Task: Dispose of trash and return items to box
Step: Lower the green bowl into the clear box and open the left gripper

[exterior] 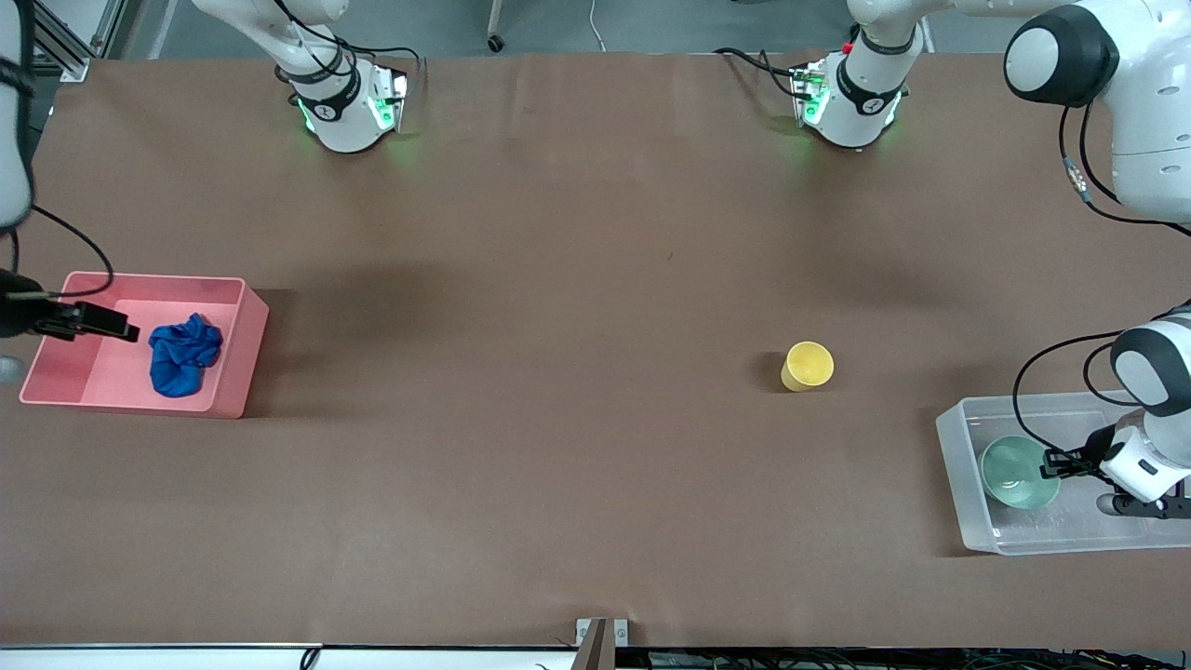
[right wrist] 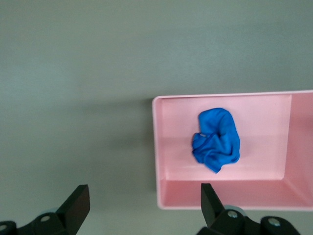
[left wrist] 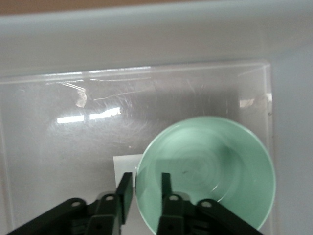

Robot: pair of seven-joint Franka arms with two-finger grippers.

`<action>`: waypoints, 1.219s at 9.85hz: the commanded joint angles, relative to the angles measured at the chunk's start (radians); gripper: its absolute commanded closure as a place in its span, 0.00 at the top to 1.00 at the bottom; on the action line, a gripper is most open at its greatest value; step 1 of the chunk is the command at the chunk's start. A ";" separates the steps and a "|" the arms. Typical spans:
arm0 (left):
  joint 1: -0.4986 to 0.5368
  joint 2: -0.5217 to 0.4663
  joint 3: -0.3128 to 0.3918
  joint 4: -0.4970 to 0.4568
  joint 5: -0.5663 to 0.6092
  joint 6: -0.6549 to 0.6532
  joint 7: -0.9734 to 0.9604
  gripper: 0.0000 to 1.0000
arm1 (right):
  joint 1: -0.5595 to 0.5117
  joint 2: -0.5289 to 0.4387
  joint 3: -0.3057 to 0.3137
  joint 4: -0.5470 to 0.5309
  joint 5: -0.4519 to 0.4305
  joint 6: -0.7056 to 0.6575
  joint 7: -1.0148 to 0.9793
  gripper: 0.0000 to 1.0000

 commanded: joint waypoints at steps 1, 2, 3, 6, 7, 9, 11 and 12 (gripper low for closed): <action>-0.005 -0.080 -0.001 -0.042 0.030 -0.013 -0.024 1.00 | -0.010 -0.102 0.047 0.007 -0.006 -0.080 0.109 1.00; -0.014 -0.151 -0.005 -0.087 0.030 -0.043 -0.024 1.00 | -0.010 -0.182 0.046 -0.003 -0.009 -0.138 0.112 1.00; -0.047 -0.218 -0.007 -0.127 0.030 -0.092 -0.028 1.00 | -0.005 -0.234 0.044 -0.005 -0.041 -0.177 0.100 1.00; -0.083 -0.459 -0.053 -0.379 0.029 -0.146 -0.063 1.00 | 0.027 -0.251 0.032 0.021 -0.119 -0.220 0.077 1.00; -0.083 -0.524 -0.097 -0.462 0.027 -0.145 -0.097 1.00 | 0.027 -0.250 0.047 0.023 -0.114 -0.205 0.085 1.00; -0.081 -0.598 -0.192 -0.596 0.015 -0.133 -0.180 1.00 | -0.004 -0.245 0.047 0.067 -0.071 -0.209 0.079 1.00; -0.078 -0.612 -0.269 -0.702 0.015 -0.064 -0.263 1.00 | 0.005 -0.230 0.050 0.118 -0.081 -0.212 0.080 1.00; -0.083 -0.606 -0.298 -0.750 0.015 0.008 -0.301 1.00 | 0.004 -0.230 0.050 0.118 -0.082 -0.214 0.076 1.00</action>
